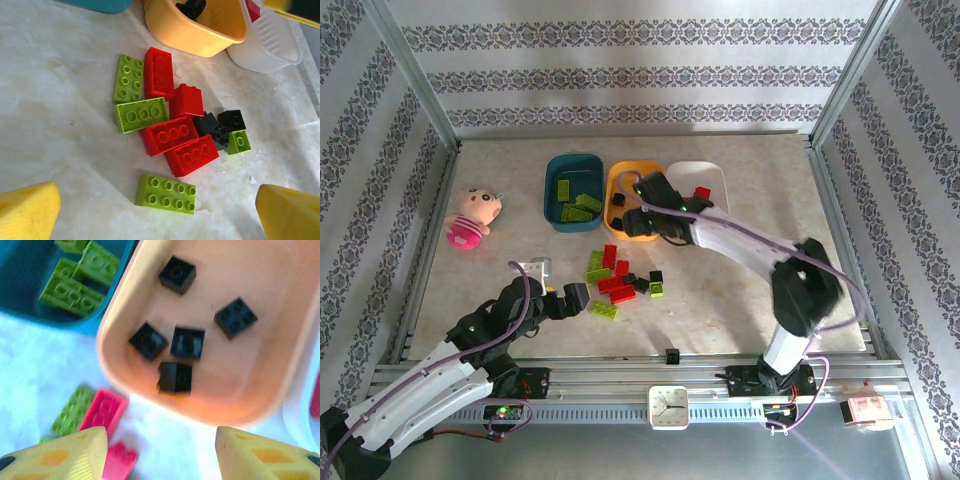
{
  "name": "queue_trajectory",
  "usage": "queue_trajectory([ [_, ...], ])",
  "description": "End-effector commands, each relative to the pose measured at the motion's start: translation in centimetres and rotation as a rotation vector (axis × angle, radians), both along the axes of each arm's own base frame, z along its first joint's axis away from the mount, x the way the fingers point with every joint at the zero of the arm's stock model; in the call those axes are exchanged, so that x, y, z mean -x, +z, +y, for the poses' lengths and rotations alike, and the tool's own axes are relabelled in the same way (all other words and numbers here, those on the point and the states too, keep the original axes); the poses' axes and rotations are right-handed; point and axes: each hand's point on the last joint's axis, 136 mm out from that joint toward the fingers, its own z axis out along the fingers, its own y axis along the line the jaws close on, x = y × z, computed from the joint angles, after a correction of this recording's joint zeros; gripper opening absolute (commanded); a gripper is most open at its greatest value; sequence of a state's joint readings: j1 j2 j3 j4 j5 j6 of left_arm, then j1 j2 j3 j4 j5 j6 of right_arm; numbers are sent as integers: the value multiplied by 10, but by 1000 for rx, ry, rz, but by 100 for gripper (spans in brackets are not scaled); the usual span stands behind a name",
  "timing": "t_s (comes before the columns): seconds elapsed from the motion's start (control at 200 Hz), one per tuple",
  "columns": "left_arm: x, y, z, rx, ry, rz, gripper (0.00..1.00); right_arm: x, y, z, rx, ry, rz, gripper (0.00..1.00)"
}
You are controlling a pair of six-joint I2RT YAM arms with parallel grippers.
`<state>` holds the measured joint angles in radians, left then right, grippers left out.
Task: Sort the legos into containers by color
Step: Place the lego in the container, then pick up the lego from the bottom-center of the table.
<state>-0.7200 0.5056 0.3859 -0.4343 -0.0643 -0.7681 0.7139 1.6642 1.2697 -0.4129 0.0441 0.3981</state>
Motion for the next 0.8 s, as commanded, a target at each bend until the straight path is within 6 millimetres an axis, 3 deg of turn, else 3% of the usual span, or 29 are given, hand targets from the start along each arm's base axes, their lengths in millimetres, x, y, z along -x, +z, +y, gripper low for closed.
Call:
queue_trajectory([
  [0.0, 0, -2, -4, 21, -3, -10, 100, 52, -19, -18, 28, 14, 53, 60],
  [0.23, 0, -8, -2, 4, -6, -7, 100, 172, -78, -62, 78, 29, 248, 61],
  [0.355, 1, -14, -1, -3, -3, 0, 100, 220, -103, -73, 87, 24, 358, 61],
  [0.585, 1, -22, -1, 5, 3, 8, 100, 260, -115, -69, 119, 64, 427, 64],
  [0.795, 1, -23, 0, -3, 1, 8, 100, 270, -116, -62, 151, 98, 441, 66],
])
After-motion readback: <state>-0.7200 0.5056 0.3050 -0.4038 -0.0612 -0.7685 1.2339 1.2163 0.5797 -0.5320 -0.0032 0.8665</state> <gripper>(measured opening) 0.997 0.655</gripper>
